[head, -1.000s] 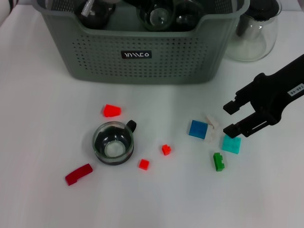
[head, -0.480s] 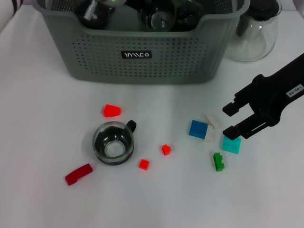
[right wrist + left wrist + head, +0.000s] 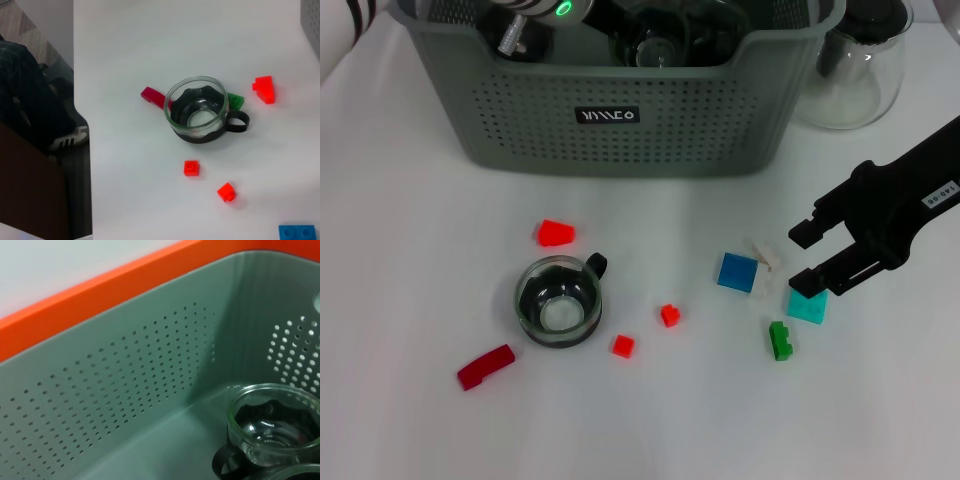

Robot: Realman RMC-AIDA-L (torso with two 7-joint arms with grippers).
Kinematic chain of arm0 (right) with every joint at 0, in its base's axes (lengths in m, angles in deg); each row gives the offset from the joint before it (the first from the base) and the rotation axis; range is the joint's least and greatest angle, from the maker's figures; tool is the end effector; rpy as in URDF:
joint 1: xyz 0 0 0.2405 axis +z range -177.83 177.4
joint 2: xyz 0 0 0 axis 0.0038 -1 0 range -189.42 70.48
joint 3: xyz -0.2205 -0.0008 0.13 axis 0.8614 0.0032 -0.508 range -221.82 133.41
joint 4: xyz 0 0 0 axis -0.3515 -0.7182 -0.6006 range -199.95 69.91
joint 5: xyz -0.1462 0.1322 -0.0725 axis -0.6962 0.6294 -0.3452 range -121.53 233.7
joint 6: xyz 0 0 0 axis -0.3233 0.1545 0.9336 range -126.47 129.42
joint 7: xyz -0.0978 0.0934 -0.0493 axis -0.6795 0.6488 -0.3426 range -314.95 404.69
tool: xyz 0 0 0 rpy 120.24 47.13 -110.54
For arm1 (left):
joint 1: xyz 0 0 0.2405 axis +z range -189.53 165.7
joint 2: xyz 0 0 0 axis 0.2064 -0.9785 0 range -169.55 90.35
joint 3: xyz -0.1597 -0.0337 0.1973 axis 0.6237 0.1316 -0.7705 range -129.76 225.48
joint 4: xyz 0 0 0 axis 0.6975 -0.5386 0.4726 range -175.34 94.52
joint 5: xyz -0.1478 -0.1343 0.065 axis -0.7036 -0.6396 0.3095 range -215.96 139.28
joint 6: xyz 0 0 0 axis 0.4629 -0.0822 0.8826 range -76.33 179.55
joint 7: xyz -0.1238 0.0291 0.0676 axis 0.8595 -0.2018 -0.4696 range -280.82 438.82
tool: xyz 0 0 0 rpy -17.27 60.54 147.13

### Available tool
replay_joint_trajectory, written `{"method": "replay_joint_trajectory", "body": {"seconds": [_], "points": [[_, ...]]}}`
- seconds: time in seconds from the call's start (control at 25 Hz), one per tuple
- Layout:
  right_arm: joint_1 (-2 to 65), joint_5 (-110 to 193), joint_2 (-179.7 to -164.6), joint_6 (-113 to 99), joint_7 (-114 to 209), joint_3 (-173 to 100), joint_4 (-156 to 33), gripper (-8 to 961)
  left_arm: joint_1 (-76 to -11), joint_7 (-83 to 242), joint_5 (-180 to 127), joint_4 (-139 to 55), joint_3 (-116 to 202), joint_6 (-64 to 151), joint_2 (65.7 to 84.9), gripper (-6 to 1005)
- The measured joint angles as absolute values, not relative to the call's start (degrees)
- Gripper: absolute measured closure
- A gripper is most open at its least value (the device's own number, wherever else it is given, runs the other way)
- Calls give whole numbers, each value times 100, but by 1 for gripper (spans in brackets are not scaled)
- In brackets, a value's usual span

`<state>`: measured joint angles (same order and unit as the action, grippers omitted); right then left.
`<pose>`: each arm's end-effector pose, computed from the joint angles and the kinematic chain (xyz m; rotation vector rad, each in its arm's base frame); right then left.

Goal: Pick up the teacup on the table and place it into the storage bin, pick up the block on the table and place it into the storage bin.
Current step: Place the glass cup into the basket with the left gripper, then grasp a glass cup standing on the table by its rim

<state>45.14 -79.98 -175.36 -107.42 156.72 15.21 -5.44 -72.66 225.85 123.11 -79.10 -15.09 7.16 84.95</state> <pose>0.1667 0.3491 0.0243 2.9670 -0.5111 0.2502 -0.1260 0.4752 -0.0553 -2.2921 -0.7454 0.1301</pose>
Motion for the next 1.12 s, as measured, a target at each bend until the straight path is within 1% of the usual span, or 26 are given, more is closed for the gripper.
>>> {"method": "replay_joint_trajectory", "body": {"seconds": [0.56, 0.88, 1.0, 1.12], "points": [[4533, -7997, -17566, -10731, 15684, 1521, -544, 277, -7226, 22527, 12179, -7893, -1671, 737, 8484, 957], [4540, -7997, -17571, -10736, 15684, 1521, -543, 277, -7181, 22527, 12178, -8077, -1677, 579, 8471, 660], [4540, -7997, -17569, -10734, 15684, 1521, -543, 277, -7052, 22529, 12180, -8414, -1656, 386, 8461, 545], [4540, -7996, -17568, -10729, 15684, 1519, -543, 277, -6898, 22529, 12197, -8833, -1663, 139, 8458, 489]]}}
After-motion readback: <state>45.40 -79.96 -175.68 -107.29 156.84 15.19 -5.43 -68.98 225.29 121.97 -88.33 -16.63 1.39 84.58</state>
